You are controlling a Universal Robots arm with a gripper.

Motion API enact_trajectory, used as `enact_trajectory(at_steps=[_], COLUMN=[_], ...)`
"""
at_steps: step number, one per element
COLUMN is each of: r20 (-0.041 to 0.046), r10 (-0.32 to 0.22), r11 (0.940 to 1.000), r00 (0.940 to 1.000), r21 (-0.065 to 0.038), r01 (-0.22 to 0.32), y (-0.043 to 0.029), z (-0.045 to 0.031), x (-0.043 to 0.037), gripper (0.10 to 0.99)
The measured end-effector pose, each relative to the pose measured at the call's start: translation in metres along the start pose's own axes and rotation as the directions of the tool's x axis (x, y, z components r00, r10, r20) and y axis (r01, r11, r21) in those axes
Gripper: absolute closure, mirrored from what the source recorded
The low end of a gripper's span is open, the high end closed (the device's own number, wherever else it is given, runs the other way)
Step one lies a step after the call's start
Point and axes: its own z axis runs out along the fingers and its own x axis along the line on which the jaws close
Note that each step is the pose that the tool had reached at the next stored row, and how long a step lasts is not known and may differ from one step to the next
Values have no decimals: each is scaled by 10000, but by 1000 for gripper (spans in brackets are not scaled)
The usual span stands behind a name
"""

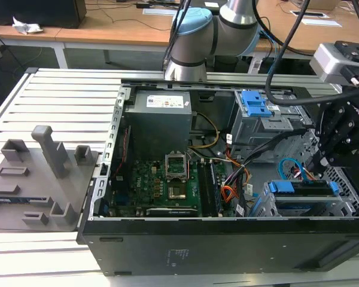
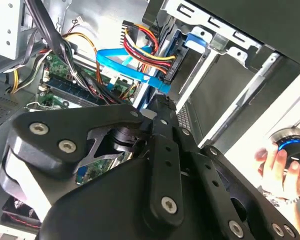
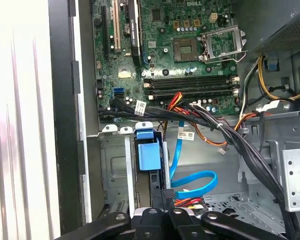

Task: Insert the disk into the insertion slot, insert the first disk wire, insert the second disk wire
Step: 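Insert the second disk wire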

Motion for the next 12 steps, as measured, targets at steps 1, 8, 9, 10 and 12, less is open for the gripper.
enact_trajectory(at_steps=[1, 8, 9, 10, 12], r20=[10, 42, 42, 42, 42], r10=[-5, -7, -6, -7, -6], r11=[10000, 10000, 10000, 10000, 10000], r00=[10000, 10000, 10000, 10000, 10000], r21=[-1, -5, -5, -5, -4], r01=[5, 7, 6, 7, 7], y=[2, 147, 148, 148, 148], z=[0, 9, 9, 8, 9], x=[0, 17, 17, 17, 17], gripper=[980, 980, 980, 980, 980])
